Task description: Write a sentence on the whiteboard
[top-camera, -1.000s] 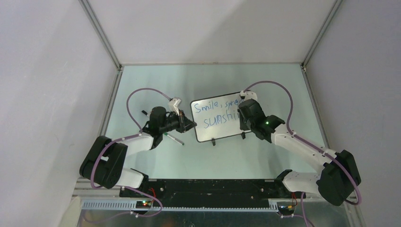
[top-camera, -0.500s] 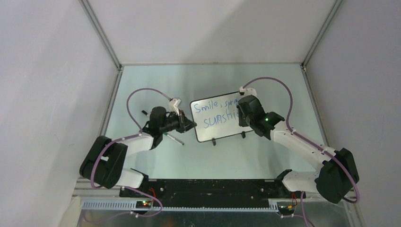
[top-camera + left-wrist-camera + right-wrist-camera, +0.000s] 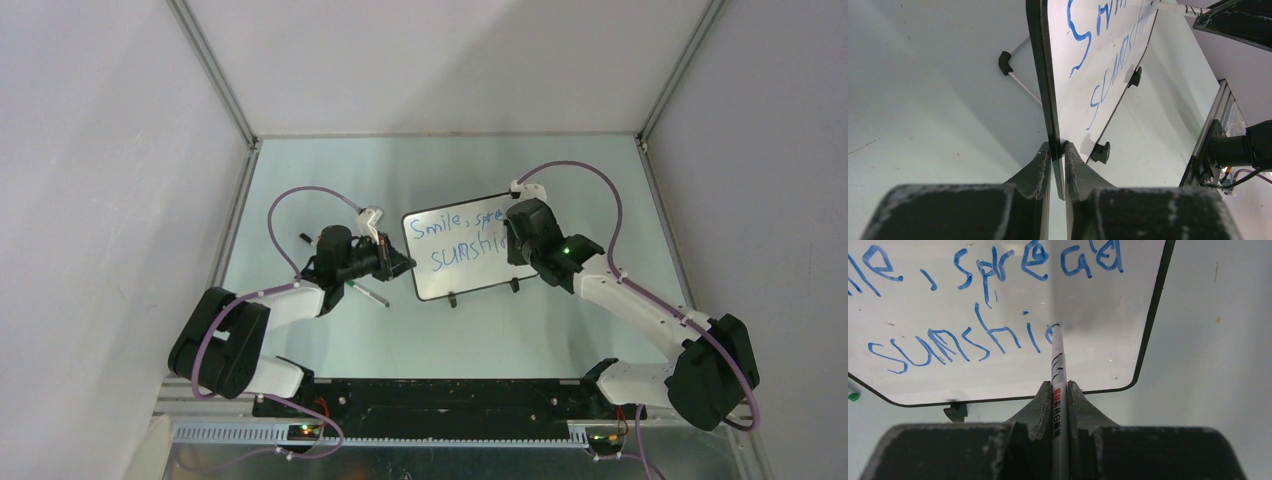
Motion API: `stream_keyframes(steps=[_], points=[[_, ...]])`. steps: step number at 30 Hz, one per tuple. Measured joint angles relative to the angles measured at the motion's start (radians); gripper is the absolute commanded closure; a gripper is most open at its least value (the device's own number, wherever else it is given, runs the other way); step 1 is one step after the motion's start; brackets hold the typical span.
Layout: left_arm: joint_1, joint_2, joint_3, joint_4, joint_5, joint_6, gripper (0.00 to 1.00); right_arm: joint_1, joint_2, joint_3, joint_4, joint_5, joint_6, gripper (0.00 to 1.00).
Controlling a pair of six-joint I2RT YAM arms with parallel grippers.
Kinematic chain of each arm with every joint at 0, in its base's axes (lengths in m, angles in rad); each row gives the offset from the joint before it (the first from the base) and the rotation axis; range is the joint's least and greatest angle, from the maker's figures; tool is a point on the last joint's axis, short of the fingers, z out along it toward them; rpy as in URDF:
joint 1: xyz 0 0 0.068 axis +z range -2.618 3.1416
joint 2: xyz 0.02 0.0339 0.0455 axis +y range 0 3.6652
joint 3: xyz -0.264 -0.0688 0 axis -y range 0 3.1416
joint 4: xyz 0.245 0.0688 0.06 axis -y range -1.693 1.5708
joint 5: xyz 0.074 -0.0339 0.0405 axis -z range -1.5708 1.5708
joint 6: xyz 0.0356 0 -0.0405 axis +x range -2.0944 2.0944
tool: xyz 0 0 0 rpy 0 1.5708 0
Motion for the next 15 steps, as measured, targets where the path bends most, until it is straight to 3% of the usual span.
stream_keyframes(steps=[15], points=[[0.000, 0.000, 0.000, 0.000, 0.000, 0.000, 0.94, -0.016, 0.000, 0.000, -0.012, 0.005, 0.004, 1.00]])
